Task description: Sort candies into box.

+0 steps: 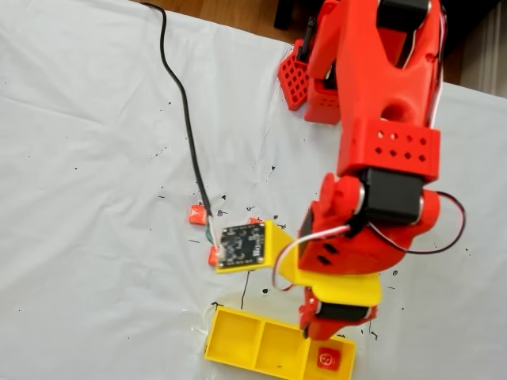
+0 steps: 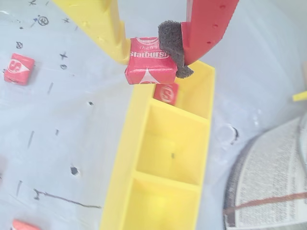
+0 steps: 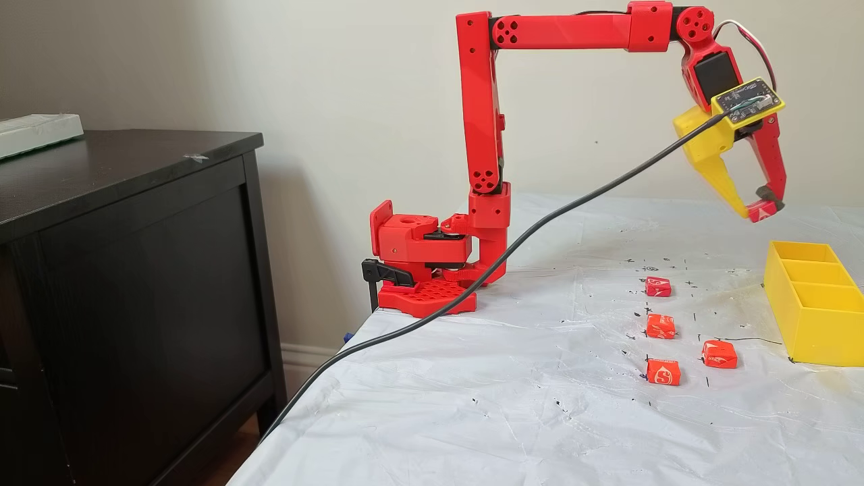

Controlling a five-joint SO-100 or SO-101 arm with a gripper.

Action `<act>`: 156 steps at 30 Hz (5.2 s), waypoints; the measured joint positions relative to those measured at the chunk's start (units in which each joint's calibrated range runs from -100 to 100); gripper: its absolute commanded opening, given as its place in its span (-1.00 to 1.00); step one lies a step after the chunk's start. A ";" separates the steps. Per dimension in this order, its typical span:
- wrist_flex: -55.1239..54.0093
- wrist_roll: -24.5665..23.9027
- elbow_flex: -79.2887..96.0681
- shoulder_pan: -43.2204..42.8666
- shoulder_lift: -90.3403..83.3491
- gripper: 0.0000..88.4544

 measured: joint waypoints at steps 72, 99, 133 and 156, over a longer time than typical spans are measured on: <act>9.11 1.95 19.34 -3.09 -9.33 -0.97; 4.40 2.69 28.53 -6.91 -6.02 -0.29; -3.61 1.66 28.53 -9.18 4.50 -0.56; 5.10 2.44 12.87 2.28 -6.79 -1.00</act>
